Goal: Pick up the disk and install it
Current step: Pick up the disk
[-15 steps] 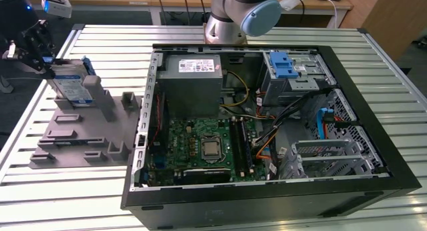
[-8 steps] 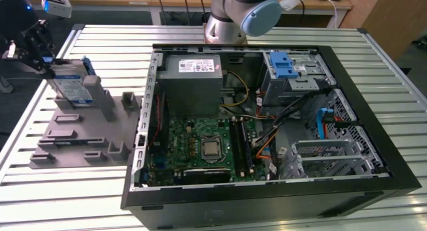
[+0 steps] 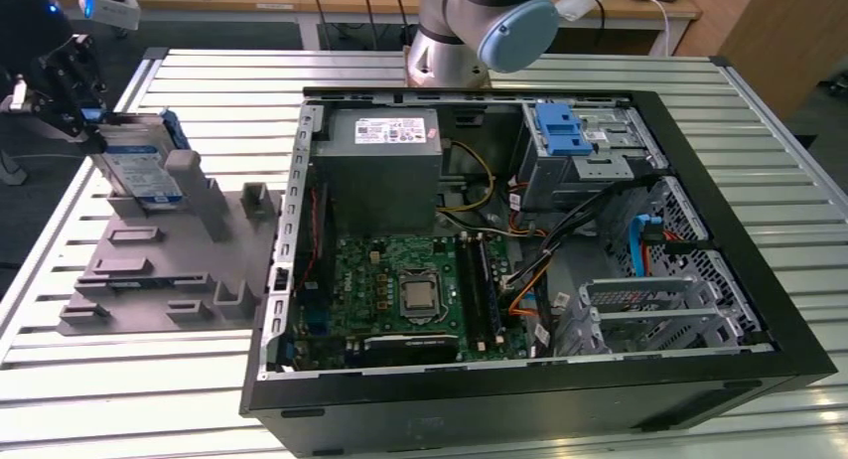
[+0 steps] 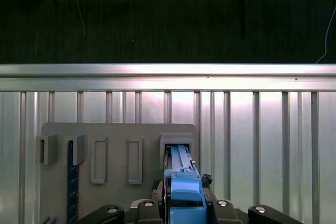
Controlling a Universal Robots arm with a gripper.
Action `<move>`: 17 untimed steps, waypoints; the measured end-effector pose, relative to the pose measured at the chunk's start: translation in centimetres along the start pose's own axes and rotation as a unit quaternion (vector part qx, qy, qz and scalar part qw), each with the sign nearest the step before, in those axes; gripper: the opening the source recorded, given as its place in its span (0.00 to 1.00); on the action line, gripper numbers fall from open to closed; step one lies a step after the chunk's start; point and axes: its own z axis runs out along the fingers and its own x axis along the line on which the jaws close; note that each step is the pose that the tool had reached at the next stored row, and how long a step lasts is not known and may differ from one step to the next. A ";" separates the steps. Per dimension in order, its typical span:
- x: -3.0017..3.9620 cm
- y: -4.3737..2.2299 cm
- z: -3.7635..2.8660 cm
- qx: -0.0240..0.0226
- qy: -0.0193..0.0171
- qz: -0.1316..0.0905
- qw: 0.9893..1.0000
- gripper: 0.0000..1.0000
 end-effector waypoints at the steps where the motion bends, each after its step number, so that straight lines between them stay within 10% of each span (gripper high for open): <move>1: 0.00 0.00 -0.11 0.000 0.000 0.000 1.000 0.36; 17: 0.00 0.02 -1.91 0.000 0.000 0.000 1.000 0.36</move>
